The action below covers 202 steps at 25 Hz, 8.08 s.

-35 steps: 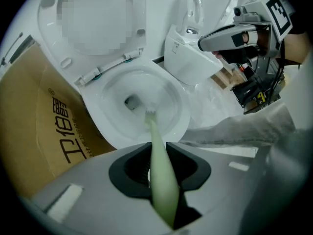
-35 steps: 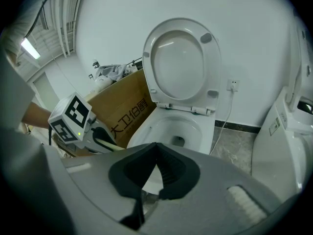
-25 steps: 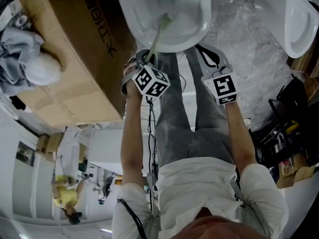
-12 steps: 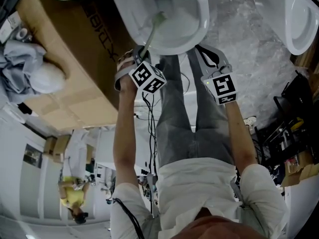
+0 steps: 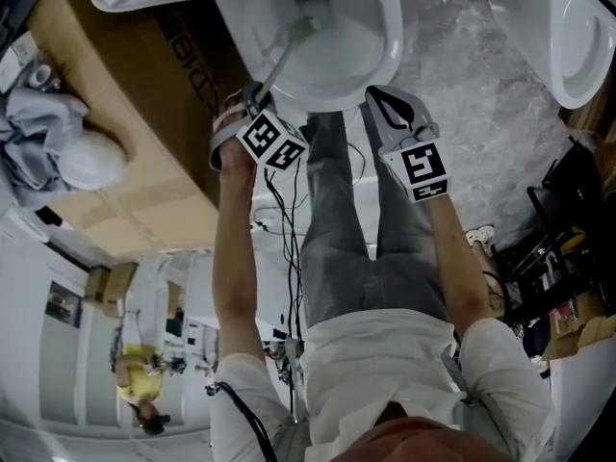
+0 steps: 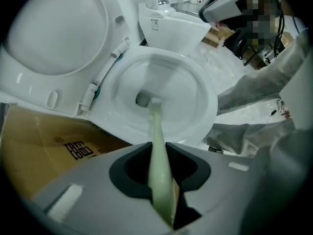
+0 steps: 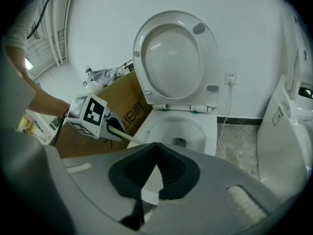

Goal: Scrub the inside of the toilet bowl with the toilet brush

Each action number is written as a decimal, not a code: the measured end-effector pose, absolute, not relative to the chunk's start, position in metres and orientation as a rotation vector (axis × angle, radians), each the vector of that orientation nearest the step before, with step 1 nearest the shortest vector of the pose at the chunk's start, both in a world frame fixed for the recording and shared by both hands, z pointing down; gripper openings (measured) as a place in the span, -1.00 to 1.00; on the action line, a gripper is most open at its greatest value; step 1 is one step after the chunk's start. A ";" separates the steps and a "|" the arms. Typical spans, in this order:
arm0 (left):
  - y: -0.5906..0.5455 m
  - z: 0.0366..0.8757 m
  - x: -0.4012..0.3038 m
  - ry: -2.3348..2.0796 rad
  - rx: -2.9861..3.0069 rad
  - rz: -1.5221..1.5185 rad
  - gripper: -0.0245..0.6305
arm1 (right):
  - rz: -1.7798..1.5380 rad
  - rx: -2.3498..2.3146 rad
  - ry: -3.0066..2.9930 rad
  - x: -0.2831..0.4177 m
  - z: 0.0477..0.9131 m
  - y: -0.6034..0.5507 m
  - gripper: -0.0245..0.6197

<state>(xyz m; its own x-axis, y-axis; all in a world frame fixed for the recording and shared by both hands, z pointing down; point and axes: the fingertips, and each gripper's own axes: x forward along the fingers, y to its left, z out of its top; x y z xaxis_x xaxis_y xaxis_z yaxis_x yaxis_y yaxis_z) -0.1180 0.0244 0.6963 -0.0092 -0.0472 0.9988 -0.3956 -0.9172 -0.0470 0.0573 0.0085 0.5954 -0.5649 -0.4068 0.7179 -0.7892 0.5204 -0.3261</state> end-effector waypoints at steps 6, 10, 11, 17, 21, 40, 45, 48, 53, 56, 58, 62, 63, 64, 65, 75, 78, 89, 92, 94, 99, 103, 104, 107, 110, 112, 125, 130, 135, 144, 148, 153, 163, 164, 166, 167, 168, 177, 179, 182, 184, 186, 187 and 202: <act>0.005 0.697 -0.131 -0.531 1.986 2.038 -0.61 | 0.870 0.963 -2.182 0.058 0.598 0.004 -0.92; -0.009 0.700 -0.135 -0.555 1.989 2.058 -0.61 | 0.869 0.960 -2.175 0.059 0.599 0.001 -0.92; -0.013 0.700 -0.135 -0.569 1.987 2.054 -0.61 | 0.868 0.959 -2.174 0.059 0.599 0.001 -0.92; -0.027 0.690 -0.136 -0.770 1.929 1.868 -0.61 | 0.865 0.954 -2.172 0.059 0.599 -0.003 -0.92; -0.023 0.684 -0.131 -0.938 1.815 1.610 -0.61 | 0.861 0.941 -2.161 0.061 0.603 -0.002 -0.92; -0.042 0.685 -0.055 -1.166 1.510 1.240 -0.61 | 0.837 0.884 -2.150 0.064 0.608 0.006 -0.92; -0.040 0.678 -0.028 -1.174 1.504 1.129 -0.61 | 0.841 0.891 -2.158 0.065 0.607 0.009 -0.92; -0.034 0.676 -0.012 -1.154 1.497 1.007 -0.61 | 0.848 0.894 -2.142 0.069 0.609 0.014 -0.92; -0.022 0.678 0.006 -1.114 1.477 0.826 -0.60 | 0.847 0.920 -2.130 0.079 0.608 0.016 -0.92; -0.013 0.678 0.008 -1.090 1.459 0.769 -0.60 | 0.840 0.928 -2.122 0.085 0.609 0.018 -0.92; -0.005 0.677 0.009 -1.075 1.470 0.768 -0.60 | 0.840 0.933 -2.117 0.088 0.610 0.019 -0.92; 0.011 0.676 0.009 -1.044 1.516 0.831 -0.60 | 0.841 0.931 -2.114 0.089 0.611 0.024 -0.92; 0.014 0.676 0.008 -1.044 1.532 0.849 -0.60 | 0.841 0.927 -2.115 0.088 0.611 0.025 -0.92; 0.018 0.676 0.008 -1.046 1.546 0.864 -0.60 | 0.840 0.924 -2.115 0.087 0.611 0.026 -0.92; 0.022 0.677 0.007 -1.044 1.555 0.877 -0.60 | 0.840 0.921 -2.116 0.085 0.612 0.027 -0.92; 0.060 0.681 -0.013 -1.015 1.585 1.056 -0.60 | 0.832 0.886 -2.136 0.072 0.611 0.031 -0.92; 0.069 0.686 -0.024 -1.024 1.553 1.087 -0.60 | 0.830 0.872 -2.137 0.071 0.612 0.030 -0.92; 0.072 0.706 -0.039 -1.036 1.506 1.164 -0.60 | 0.829 0.843 -2.137 0.071 0.617 0.026 -0.92; 0.067 0.710 -0.039 -1.042 1.499 1.170 -0.60 | 0.832 0.834 -2.133 0.072 0.620 0.024 -0.92; 0.065 0.712 -0.039 -1.044 1.494 1.173 -0.61 | 0.833 0.827 -2.133 0.073 0.622 0.024 -0.92; 0.060 0.722 -0.038 -1.045 1.475 1.181 -0.60 | 0.836 0.810 -2.140 0.072 0.624 0.019 -0.92; 0.052 0.731 -0.038 -1.051 1.461 1.185 -0.61 | 0.834 0.796 -2.139 0.074 0.628 0.015 -0.92; 0.050 0.734 -0.038 -1.053 1.458 1.186 -0.61 | 0.834 0.793 -2.140 0.074 0.628 0.014 -0.92; 0.044 0.742 -0.040 -1.056 1.448 1.199 -0.61 | 0.834 0.784 -2.140 0.077 0.629 0.010 -0.92; 0.038 0.750 -0.040 -1.055 1.443 1.211 -0.61 | 0.832 0.778 -2.142 0.079 0.631 0.008 -0.92; 0.033 0.754 -0.041 -1.057 1.441 1.216 -0.61 | 0.831 0.776 -2.148 0.079 0.632 0.005 -0.92; -0.006 0.786 -0.040 -1.080 1.428 1.247 -0.61 | 0.843 0.785 -2.139 0.092 0.637 -0.001 -0.92; -0.010 0.786 -0.042 -1.072 1.429 1.257 -0.61 | 0.839 0.796 -2.140 0.097 0.634 -0.002 -0.92; 0.009 0.776 -0.043 -1.056 1.430 1.268 -0.61 | 0.831 0.815 -2.145 0.097 0.627 -0.003 -0.92; 0.046 0.752 -0.046 -1.023 1.440 1.272 -0.61 | 0.807 0.846 -2.152 0.090 0.606 0.013 -0.92; 0.064 0.737 -0.050 -0.996 1.449 1.267 -0.61 | 0.790 0.875 -2.141 0.091 0.593 0.022 -0.92; 0.081 0.711 -0.059 -0.981 1.492 1.247 -0.61 | 0.766 0.933 -2.146 0.089 0.567 0.027 -0.92; 0.065 0.615 -0.067 -1.020 1.686 1.135 -0.61 | 0.718 1.025 -2.174 0.080 0.502 0.031 -0.92; 0.061 0.599 -0.067 -1.026 1.718 1.125 -0.61 | 0.708 1.033 -2.184 0.078 0.491 0.031 -0.92; 0.054 0.566 -0.069 -1.042 1.790 1.103 -0.61 | 0.686 1.044 -2.204 0.075 0.468 0.032 -0.92; 0.051 0.549 -0.070 -1.050 1.823 1.085 -0.61 | 0.673 1.049 -2.215 0.074 0.456 0.032 -0.92; 0.049 0.533 -0.071 -1.058 1.853 1.060 -0.61 | 0.658 1.054 -2.226 0.073 0.443 0.032 -0.92; 0.019 0.372 -0.084 -1.204 2.146 0.807 -0.61 | 0.453 1.166 -2.416 0.062 0.303 -0.001 -0.92; 0.012 0.338 -0.085 -1.239 2.211 0.761 -0.61 | 0.392 1.182 -2.455 0.061 0.271 -0.006 -0.92; 0.008 0.287 -0.087 -1.287 2.296 0.680 -0.61 | 0.320 1.189 -2.499 0.059 0.231 -0.004 -0.92; 0.005 0.256 -0.088 -1.319 2.347 0.622 -0.61 | 0.273 1.187 -2.529 0.057 0.207 -0.001 -0.92; 0.003 0.226 -0.089 -1.347 2.392 0.558 -0.61 | 0.219 1.191 -2.562 0.054 0.183 0.000 -0.92; 0.002 0.214 -0.089 -1.350 2.408 0.525 -0.61 | 0.194 1.192 -2.579 0.052 0.171 0.001 -0.92; 0.003 0.080 -0.092 -1.410 2.605 0.236 -0.60 | -0.181 1.239 -2.645 0.042 0.056 0.012 -0.93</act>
<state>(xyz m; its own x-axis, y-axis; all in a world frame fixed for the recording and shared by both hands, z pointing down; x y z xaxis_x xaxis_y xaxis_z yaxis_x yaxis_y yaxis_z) -0.0924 0.0034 0.0803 0.5407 -0.8123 0.2188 -0.8392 -0.5388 0.0733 0.0421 0.0118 0.0559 -0.6225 -0.7698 0.1414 -0.7433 0.6380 0.2010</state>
